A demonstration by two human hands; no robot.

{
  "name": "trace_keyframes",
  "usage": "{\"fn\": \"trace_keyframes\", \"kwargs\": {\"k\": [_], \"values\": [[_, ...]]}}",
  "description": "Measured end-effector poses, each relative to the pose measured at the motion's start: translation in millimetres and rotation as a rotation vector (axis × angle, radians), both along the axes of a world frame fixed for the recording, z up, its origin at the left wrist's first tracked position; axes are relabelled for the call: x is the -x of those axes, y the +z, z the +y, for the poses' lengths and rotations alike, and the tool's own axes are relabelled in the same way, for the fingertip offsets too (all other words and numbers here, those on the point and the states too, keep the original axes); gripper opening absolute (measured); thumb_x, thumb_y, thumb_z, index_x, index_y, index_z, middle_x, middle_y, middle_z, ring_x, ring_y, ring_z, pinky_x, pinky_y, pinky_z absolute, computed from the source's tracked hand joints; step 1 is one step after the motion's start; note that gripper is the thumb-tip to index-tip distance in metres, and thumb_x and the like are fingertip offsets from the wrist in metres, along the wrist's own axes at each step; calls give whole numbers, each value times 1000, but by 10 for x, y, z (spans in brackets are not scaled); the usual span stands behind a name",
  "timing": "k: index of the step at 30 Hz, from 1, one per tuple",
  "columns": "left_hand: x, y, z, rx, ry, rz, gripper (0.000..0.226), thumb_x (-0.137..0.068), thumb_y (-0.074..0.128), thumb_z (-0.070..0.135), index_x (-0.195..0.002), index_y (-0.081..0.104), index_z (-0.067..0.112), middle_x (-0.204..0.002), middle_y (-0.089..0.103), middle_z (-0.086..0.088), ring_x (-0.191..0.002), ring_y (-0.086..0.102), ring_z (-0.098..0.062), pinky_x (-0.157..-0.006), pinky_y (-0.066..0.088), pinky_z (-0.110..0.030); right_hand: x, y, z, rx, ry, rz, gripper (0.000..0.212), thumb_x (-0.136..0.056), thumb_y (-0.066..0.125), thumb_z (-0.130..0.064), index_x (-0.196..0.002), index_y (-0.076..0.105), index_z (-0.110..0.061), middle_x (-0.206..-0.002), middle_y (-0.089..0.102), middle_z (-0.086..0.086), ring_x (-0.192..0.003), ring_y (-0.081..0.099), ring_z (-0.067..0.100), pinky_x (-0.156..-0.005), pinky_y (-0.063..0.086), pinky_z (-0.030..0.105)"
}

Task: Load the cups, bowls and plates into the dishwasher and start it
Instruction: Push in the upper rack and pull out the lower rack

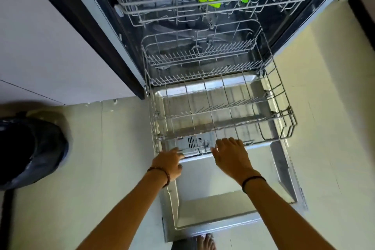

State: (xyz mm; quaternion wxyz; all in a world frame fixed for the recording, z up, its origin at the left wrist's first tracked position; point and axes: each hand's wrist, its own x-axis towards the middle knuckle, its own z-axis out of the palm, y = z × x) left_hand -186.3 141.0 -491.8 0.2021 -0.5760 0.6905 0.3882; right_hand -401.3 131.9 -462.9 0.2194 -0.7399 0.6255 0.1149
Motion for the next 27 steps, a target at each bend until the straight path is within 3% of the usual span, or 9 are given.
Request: {"fn": "trace_keyframes", "kwargs": {"k": [6, 12, 17, 22, 27], "values": [[151, 44, 634, -57, -39, -23, 44, -97, 45, 28, -140, 45, 23, -151, 35, 0, -131, 44, -25, -113, 33, -39, 125, 48, 664, -113, 3, 49, 42, -105, 31, -40, -120, 61, -15, -119, 66, 4, -118, 55, 24, -104, 33, 37], [304, 88, 1284, -162, -41, -3, 45, -96, 49, 29, -140, 45, 19, -149, 37, -2, -131, 43, -26, -111, 35, -40, 341, 135, 1258, -210, 23, 28, 46, -105, 30, -45, -110, 67, -18, -104, 71, 4, -102, 62, 23, -91, 38, 34], [330, 177, 1590, -118, -19, -35, 56, -95, 51, 31, -147, 33, 19, -161, 11, -2, -137, 37, -33, -108, 39, -44, 367, 125, 1415, -171, -4, -16, 41, -104, 36, -40, -114, 67, -14, -104, 69, 8, -100, 62, 26, -91, 42, 36], [288, 470, 1588, -110, 56, 6, 43, -95, 52, 29, -135, 48, 14, -141, 46, -5, -121, 52, -26, -102, 45, -39, 341, 334, 1397, -237, -80, -104, 34, -101, 47, -34, -117, 63, -9, -114, 66, 11, -106, 61, 28, -86, 48, 35], [293, 1049, 1640, -47, 117, 38, 37, -96, 50, 27, -129, 52, 12, -132, 52, -7, -115, 55, -25, -99, 46, -37, 138, 946, 1492, -222, -85, -200, 24, -100, 49, -27, -106, 63, -8, -108, 64, 10, -101, 61, 27, -79, 45, 31]]}}
